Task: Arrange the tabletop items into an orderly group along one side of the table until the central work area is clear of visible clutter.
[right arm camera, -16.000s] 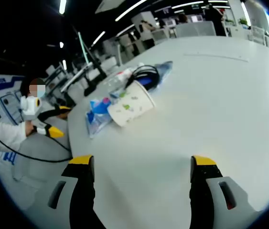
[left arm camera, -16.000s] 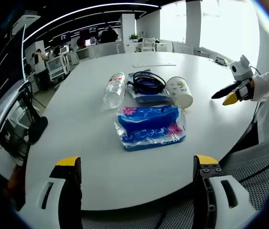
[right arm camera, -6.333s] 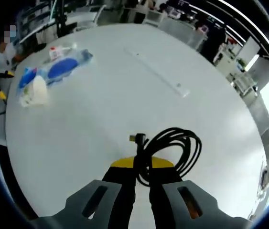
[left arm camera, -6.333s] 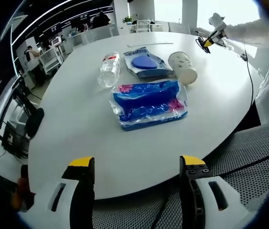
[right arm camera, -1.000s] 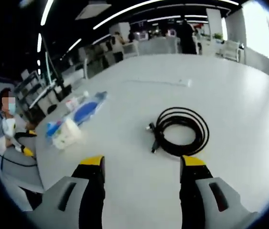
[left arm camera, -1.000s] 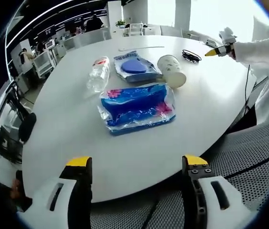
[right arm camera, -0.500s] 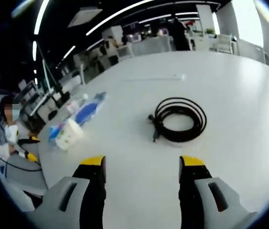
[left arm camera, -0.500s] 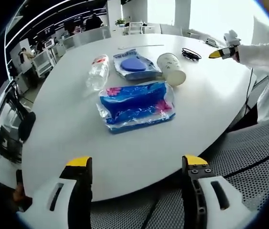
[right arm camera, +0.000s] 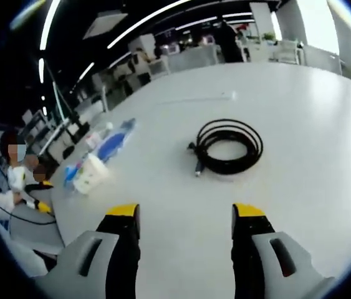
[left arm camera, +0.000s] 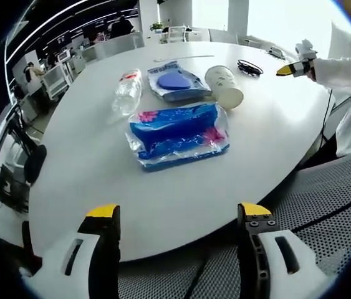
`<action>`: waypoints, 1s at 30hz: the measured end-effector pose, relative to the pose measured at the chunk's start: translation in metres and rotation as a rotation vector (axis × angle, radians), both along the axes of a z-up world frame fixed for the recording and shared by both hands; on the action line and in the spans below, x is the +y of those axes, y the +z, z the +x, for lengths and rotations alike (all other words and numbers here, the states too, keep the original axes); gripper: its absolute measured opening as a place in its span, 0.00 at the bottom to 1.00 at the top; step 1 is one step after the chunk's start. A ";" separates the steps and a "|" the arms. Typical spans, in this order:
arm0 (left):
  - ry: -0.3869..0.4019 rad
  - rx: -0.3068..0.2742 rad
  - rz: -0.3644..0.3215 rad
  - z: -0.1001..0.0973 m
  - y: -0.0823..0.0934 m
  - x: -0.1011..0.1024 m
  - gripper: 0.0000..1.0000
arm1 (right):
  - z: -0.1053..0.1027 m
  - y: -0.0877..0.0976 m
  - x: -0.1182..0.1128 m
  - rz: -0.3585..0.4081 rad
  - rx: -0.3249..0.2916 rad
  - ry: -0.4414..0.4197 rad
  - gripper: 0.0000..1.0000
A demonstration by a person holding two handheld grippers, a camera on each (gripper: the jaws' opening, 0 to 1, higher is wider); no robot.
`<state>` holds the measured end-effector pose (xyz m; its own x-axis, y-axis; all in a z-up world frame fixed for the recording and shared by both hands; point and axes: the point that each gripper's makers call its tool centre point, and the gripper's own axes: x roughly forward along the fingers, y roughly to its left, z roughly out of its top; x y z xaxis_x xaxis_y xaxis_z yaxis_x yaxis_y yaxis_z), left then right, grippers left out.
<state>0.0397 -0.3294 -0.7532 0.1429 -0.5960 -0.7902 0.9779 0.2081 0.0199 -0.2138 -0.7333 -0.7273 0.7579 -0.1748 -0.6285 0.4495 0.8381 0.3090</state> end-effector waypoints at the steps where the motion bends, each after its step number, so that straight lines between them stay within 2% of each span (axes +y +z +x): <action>1: 0.001 0.000 -0.001 0.000 0.000 0.000 0.78 | 0.000 0.000 0.001 0.001 -0.002 0.001 0.57; 6: 0.010 0.005 -0.008 0.000 0.001 0.000 0.78 | 0.006 0.006 0.008 0.008 -0.026 -0.004 0.57; 9: 0.014 0.007 -0.014 0.001 0.003 -0.001 0.78 | 0.012 0.016 0.013 0.036 -0.099 -0.073 0.57; 14: 0.024 0.004 -0.047 0.002 0.009 -0.005 0.78 | 0.019 0.020 0.032 0.071 -0.147 -0.107 0.58; 21: 0.047 0.026 -0.068 0.001 0.012 -0.007 0.78 | 0.030 0.021 0.060 0.106 -0.168 -0.102 0.57; 24: 0.062 0.041 -0.074 0.000 0.014 -0.008 0.78 | 0.035 0.020 0.079 0.124 -0.168 -0.080 0.57; 30: 0.049 0.056 -0.073 -0.005 0.015 -0.010 0.77 | 0.037 0.017 0.108 0.187 -0.173 -0.071 0.56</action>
<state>0.0348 -0.3395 -0.7380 0.1301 -0.6460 -0.7522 0.9657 0.2546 -0.0517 -0.1768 -0.6257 -0.7103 0.8468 -0.1247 -0.5171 0.4324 0.7276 0.5326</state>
